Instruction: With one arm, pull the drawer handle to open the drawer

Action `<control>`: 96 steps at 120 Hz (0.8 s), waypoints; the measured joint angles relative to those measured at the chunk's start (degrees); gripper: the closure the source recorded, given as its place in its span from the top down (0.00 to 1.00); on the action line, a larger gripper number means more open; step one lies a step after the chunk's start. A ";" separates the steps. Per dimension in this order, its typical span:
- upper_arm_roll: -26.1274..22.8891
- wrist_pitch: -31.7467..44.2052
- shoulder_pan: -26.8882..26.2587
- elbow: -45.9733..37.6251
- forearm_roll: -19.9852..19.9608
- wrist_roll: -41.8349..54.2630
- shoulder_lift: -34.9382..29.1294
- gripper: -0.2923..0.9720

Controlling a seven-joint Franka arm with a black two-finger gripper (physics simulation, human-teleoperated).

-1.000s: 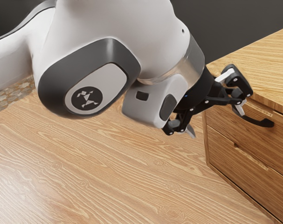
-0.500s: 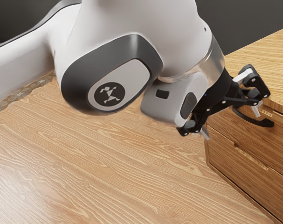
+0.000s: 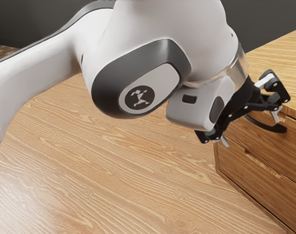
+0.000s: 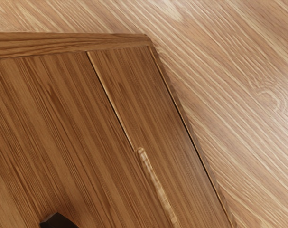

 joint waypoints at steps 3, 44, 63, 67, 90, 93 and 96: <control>0.00 0.01 -0.19 0.07 0.00 -0.12 0.17 0.77; 0.57 -0.01 1.13 1.76 0.14 -1.38 2.27 0.77; 0.61 -0.06 1.24 1.27 0.20 -1.73 2.21 0.77; 0.61 -0.07 1.32 1.26 0.21 -1.79 2.22 0.77; 0.61 -0.09 1.34 1.24 0.22 -2.14 2.46 0.77; 0.61 -0.09 1.36 1.21 0.22 -2.18 2.45 0.77; 0.62 -0.09 1.38 1.19 0.22 -2.21 2.47 0.77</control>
